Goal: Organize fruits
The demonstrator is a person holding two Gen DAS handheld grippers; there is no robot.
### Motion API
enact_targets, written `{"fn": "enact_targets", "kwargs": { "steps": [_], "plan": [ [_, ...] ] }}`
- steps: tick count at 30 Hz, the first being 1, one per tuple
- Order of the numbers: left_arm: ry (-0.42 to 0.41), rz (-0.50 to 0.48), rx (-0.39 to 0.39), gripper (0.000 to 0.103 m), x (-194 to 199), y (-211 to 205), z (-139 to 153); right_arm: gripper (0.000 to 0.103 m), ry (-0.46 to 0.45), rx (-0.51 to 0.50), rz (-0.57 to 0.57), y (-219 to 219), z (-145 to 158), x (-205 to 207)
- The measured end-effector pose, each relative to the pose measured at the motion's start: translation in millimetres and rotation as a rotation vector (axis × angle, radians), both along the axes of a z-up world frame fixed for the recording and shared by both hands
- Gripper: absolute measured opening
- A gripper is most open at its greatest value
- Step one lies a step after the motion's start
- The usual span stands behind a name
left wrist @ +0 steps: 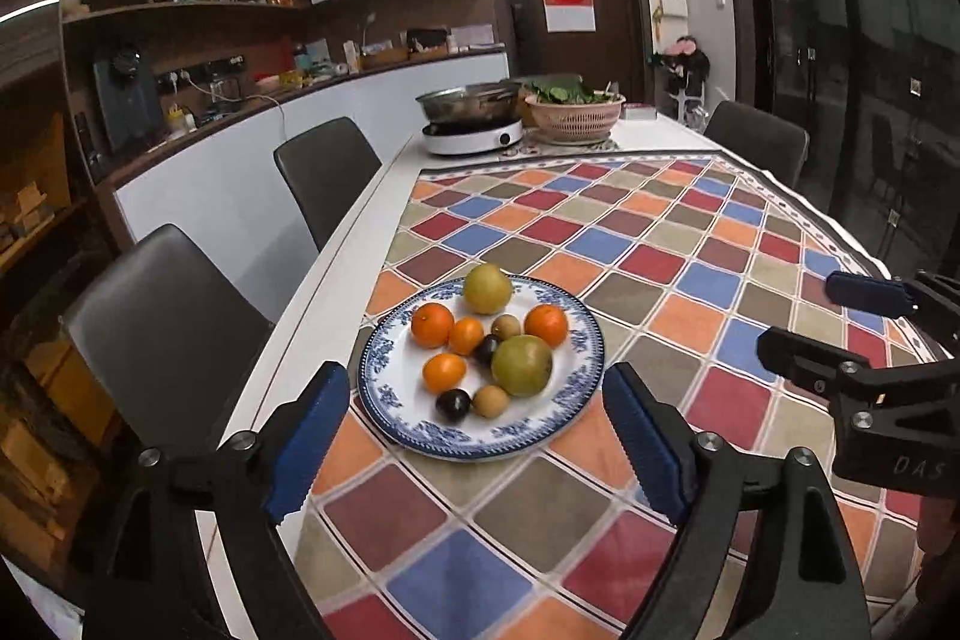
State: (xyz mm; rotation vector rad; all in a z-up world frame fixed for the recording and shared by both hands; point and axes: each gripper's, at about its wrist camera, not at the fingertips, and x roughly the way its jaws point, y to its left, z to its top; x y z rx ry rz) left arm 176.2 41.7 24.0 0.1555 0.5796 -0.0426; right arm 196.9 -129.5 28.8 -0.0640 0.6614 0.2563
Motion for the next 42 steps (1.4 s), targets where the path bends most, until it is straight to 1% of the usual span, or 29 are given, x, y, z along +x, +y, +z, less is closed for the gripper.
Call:
{"fn": "enact_targets", "kwargs": {
  "steps": [2, 5, 7, 9, 13, 15, 21, 32, 42],
  "plan": [
    [-0.005, 0.001, -0.012, 0.087, -9.9, -3.7, -0.4, 0.08, -0.025, -0.008, -0.023, -7.8, 2.1, -13.1],
    [-0.009, 0.003, -0.029, 0.087, -25.9, -9.7, -1.3, 0.08, -0.064, -0.02, -0.061, -18.8, 3.3, -34.3],
    [-0.015, -0.004, -0.033, 0.088, -34.9, -13.4, -1.3, 0.08, -0.063, -0.006, -0.078, -25.2, 2.0, -44.6],
    [-0.022, -0.012, -0.038, 0.092, -43.1, -16.1, -1.3, 0.08, -0.055, -0.001, -0.084, -29.5, 0.0, -54.3],
    [-0.05, -0.021, -0.019, 0.093, -59.5, -22.5, -3.7, 0.08, -0.069, -0.011, -0.109, -37.0, -5.0, -72.1],
    [-0.051, -0.022, -0.013, 0.093, -64.7, -25.0, -5.1, 0.08, -0.074, -0.02, -0.117, -39.1, -7.0, -79.2],
    [-0.055, -0.021, -0.033, 0.095, -77.6, -28.4, -7.5, 0.08, -0.1, -0.03, -0.149, -48.7, -4.2, -95.5],
    [-0.093, -0.025, -0.041, 0.098, -96.0, -32.8, -1.2, 0.08, -0.166, -0.035, -0.163, -50.9, 7.0, -119.4],
    [-0.116, -0.027, -0.029, 0.101, -103.1, -37.9, 2.6, 0.08, -0.158, -0.011, -0.166, -55.6, 4.7, -125.4]
  ]
}}
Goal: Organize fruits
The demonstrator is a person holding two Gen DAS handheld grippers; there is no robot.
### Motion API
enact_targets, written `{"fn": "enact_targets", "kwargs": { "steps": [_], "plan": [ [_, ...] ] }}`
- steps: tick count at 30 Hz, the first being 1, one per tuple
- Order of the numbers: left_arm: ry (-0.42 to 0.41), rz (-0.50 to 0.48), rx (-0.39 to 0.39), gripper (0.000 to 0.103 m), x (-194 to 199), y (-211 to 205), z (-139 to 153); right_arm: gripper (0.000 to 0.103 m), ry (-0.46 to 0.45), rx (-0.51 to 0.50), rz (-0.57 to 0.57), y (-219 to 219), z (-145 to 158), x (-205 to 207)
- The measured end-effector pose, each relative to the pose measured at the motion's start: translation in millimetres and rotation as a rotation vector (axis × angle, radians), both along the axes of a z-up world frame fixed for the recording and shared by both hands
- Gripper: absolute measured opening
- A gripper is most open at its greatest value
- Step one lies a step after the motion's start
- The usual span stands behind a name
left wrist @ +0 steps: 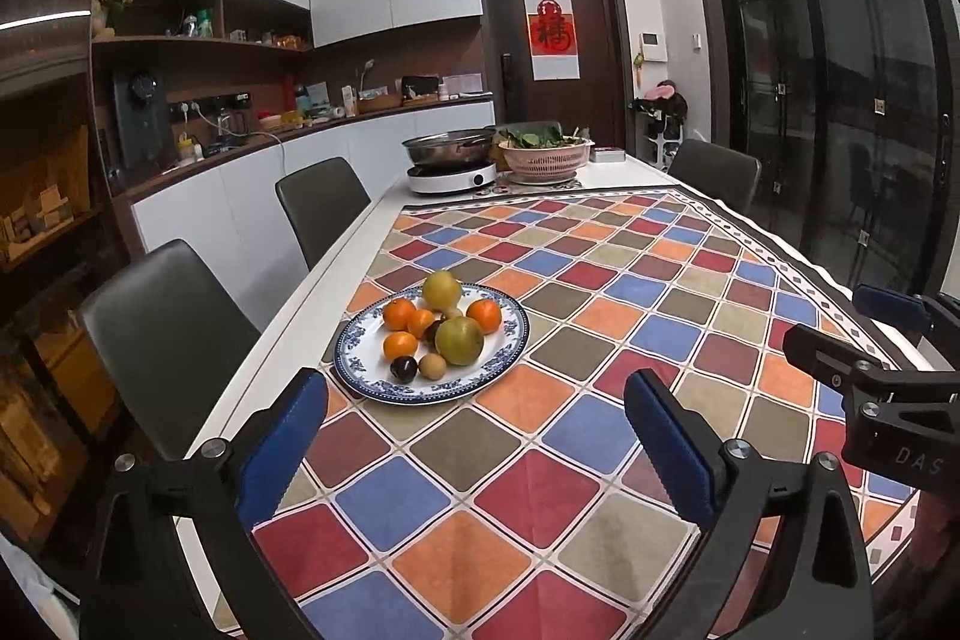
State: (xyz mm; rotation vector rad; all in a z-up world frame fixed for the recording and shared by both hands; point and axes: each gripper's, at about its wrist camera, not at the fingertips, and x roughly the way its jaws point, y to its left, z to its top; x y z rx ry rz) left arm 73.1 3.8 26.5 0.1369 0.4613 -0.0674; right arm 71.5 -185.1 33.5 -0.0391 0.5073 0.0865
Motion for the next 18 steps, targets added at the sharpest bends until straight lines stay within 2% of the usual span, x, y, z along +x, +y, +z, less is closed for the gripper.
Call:
{"fn": "enact_targets", "kwargs": {
  "steps": [18],
  "plan": [
    [0.001, 0.001, -0.002, 0.103, -1.8, -1.3, -0.3, 0.08, 0.014, 0.006, 0.005, 0.4, -2.1, -3.6]
  ]
}}
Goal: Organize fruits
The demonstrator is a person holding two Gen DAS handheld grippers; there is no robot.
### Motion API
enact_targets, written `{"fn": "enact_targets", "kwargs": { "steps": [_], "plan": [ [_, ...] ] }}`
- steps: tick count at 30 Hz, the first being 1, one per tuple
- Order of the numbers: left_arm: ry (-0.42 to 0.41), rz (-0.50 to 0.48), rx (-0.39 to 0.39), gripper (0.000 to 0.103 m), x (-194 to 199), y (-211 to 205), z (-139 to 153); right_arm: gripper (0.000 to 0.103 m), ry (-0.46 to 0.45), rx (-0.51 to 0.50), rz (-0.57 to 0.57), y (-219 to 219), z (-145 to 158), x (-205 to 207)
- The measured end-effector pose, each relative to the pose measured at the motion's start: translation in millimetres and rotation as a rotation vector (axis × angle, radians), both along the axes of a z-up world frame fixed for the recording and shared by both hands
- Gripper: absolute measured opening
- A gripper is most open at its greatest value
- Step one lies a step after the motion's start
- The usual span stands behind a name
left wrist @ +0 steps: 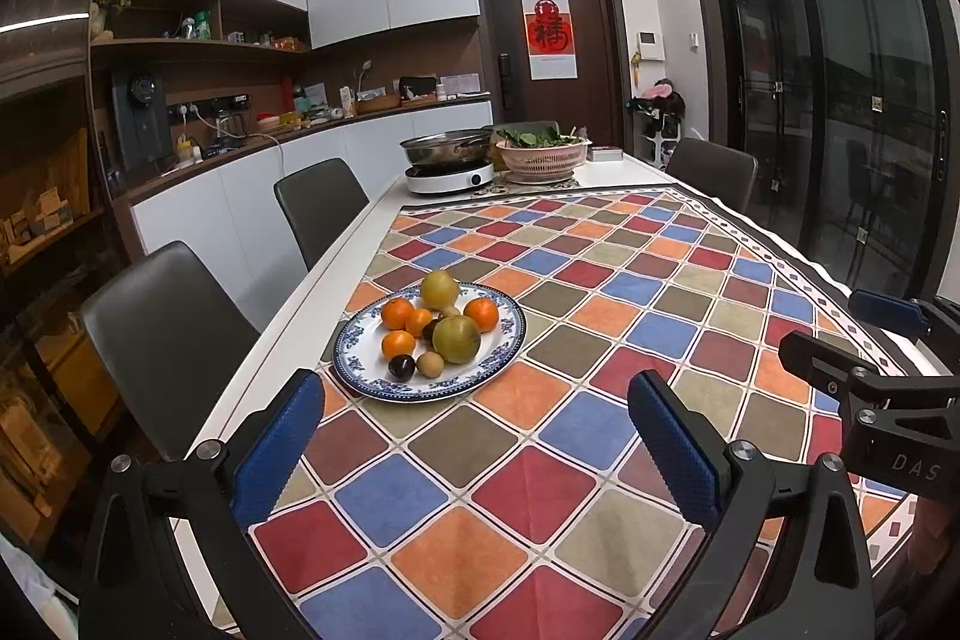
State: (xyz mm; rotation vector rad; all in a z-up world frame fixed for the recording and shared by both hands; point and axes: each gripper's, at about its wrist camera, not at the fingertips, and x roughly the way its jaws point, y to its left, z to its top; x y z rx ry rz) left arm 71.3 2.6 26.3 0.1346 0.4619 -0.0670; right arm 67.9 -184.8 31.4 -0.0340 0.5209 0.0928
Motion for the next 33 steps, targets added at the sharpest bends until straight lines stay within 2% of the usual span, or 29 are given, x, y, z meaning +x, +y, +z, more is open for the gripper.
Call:
{"fn": "enact_targets", "kwargs": {
  "steps": [33],
  "plan": [
    [0.015, -0.007, -0.001, 0.103, -5.4, -2.0, -3.3, 0.08, -0.001, -0.003, -0.002, -0.2, -0.2, -1.2]
  ]
}}
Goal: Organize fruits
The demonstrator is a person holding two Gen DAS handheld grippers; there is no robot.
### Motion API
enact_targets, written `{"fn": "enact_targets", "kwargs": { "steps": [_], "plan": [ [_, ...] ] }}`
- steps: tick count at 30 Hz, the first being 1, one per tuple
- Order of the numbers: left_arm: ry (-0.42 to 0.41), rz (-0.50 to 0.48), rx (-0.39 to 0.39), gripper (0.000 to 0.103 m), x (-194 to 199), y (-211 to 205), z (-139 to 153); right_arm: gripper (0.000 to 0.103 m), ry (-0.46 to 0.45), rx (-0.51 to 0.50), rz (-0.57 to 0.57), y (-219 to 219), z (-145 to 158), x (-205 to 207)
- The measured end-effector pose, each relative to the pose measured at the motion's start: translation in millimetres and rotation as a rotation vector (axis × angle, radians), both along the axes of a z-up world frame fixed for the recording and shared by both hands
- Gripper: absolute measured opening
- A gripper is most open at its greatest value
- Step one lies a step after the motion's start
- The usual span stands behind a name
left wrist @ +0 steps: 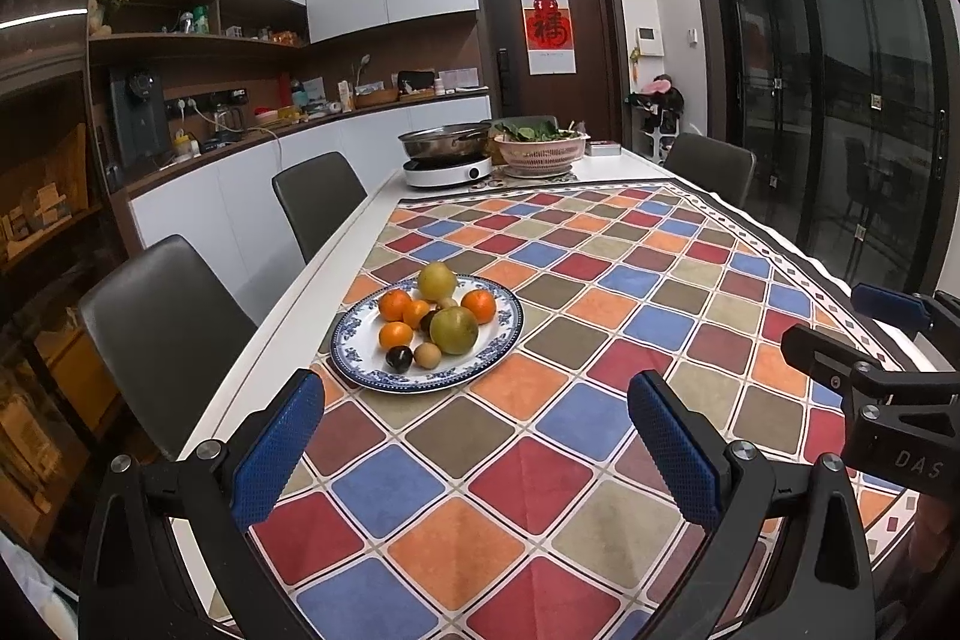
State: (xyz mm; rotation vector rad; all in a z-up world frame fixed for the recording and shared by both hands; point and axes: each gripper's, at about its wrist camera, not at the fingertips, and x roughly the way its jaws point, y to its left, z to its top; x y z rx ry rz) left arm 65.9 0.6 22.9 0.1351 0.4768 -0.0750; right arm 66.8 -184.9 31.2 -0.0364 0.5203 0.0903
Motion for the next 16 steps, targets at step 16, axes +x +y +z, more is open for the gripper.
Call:
{"fn": "enact_targets", "kwargs": {
  "steps": [16],
  "plan": [
    [0.01, -0.008, 0.0, 0.103, -0.4, -1.8, -3.6, 0.08, 0.001, 0.0, 0.0, 0.0, 0.0, 0.0]
  ]
}}
